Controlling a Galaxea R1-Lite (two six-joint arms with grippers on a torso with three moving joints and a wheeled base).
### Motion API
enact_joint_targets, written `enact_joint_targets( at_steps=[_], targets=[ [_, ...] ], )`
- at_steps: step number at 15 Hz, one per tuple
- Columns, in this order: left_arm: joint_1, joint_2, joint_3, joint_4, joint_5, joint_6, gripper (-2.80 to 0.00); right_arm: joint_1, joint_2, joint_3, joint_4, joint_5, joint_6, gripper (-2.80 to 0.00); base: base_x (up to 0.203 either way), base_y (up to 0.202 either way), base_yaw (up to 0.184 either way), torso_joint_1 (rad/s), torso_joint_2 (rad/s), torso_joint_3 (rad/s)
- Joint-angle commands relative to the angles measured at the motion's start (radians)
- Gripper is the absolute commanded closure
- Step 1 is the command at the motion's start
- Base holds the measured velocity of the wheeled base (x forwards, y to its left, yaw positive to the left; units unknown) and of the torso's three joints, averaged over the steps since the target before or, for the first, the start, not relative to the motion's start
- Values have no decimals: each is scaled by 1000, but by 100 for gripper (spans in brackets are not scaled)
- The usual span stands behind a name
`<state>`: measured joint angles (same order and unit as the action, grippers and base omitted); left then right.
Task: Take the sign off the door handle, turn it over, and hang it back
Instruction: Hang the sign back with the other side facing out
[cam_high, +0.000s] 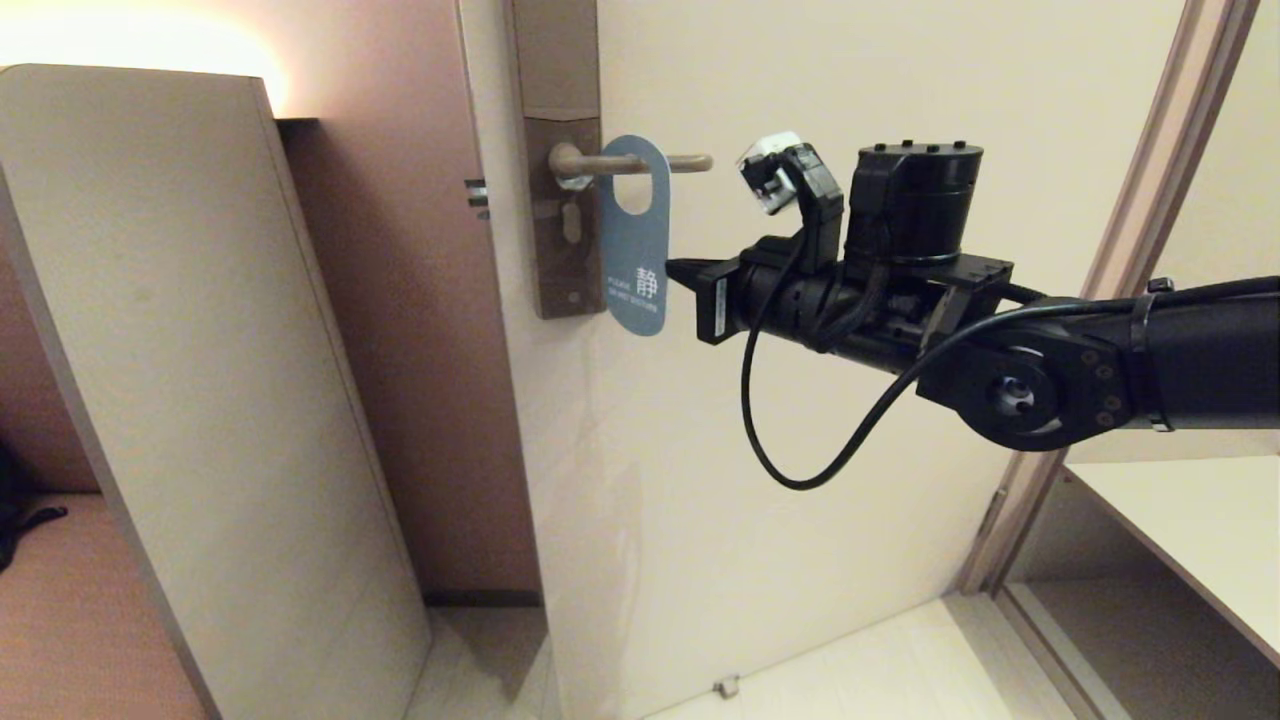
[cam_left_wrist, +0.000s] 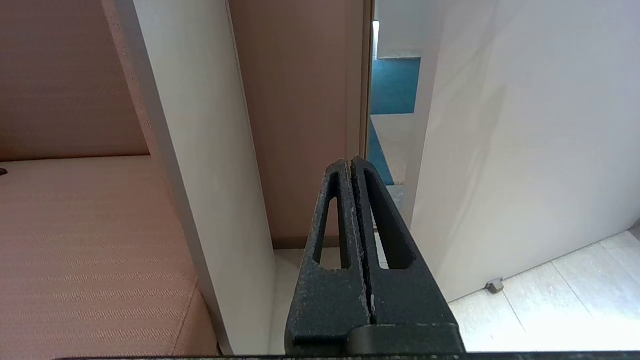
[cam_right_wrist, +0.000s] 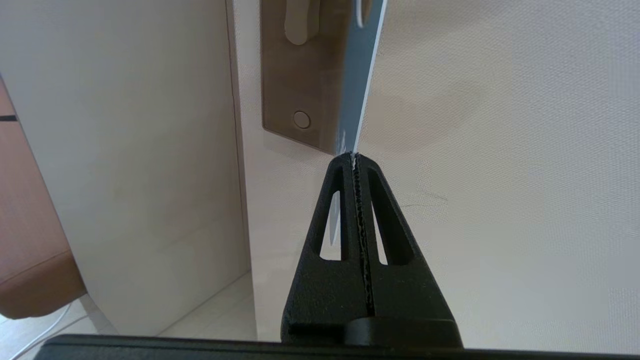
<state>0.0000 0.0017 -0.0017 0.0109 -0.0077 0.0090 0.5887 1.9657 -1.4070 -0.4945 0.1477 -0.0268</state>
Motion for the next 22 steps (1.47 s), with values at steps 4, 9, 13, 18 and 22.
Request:
enact_joint_targets(
  at_steps=[4, 9, 13, 18, 22],
  targets=[
    [0, 0, 0, 0, 0, 0, 0, -22, -24, 26, -3, 2, -1, 0, 0, 0, 0, 0, 0, 0],
    [0, 0, 0, 0, 0, 0, 0, -47, -83, 112, -4, 6, 1, 0, 0, 0, 0, 0, 0, 0],
    [0, 0, 0, 0, 0, 0, 0, -66, -51, 62, -12, 2, -2, 0, 0, 0, 0, 0, 0, 0],
    [0, 0, 0, 0, 0, 0, 0, -56, 61, -68, -62, -29, -7, 0, 0, 0, 0, 0, 0, 0],
    [0, 0, 0, 0, 0, 0, 0, -33, 144, -155, -65, -95, -8, 0, 0, 0, 0, 0, 0, 0]
  ],
)
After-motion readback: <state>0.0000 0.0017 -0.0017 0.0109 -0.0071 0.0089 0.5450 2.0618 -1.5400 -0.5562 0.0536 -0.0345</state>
